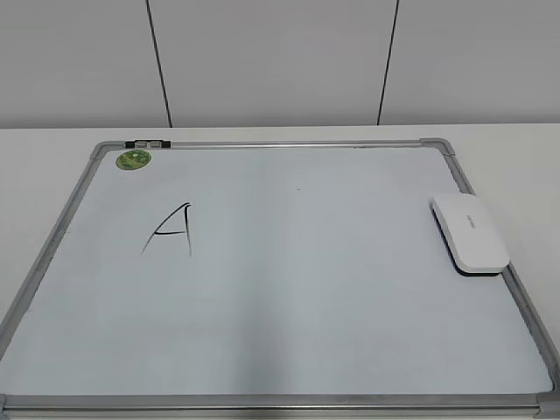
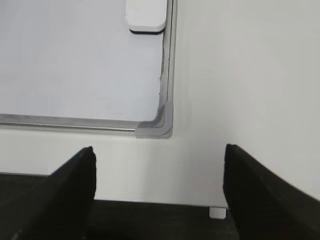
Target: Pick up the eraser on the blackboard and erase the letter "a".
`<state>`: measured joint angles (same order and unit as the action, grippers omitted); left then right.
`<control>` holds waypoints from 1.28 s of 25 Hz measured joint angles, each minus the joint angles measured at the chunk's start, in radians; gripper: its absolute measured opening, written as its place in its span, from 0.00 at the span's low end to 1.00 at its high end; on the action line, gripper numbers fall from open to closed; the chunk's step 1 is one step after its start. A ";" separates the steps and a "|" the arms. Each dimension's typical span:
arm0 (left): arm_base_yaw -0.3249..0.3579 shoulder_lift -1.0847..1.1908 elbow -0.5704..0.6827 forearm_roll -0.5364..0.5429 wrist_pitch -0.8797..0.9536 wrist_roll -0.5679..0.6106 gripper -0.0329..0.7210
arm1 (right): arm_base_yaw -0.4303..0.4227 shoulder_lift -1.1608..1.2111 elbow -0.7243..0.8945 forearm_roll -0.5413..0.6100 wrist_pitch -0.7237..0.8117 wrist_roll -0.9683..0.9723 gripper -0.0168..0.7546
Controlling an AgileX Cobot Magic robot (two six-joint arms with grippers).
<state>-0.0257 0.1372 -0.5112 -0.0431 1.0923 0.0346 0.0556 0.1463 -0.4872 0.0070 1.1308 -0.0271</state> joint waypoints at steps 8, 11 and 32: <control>0.000 -0.113 0.000 0.000 0.003 0.000 0.65 | -0.015 -0.151 0.000 0.000 0.006 0.000 0.78; 0.002 -0.122 0.000 0.002 0.006 0.000 0.65 | -0.044 -0.163 0.000 0.000 0.006 0.000 0.78; 0.002 -0.128 0.000 0.002 0.008 0.000 0.65 | -0.060 -0.163 0.000 0.000 0.008 0.000 0.78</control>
<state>-0.0235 0.0090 -0.5112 -0.0410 1.1003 0.0346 -0.0040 -0.0164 -0.4872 0.0073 1.1391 -0.0271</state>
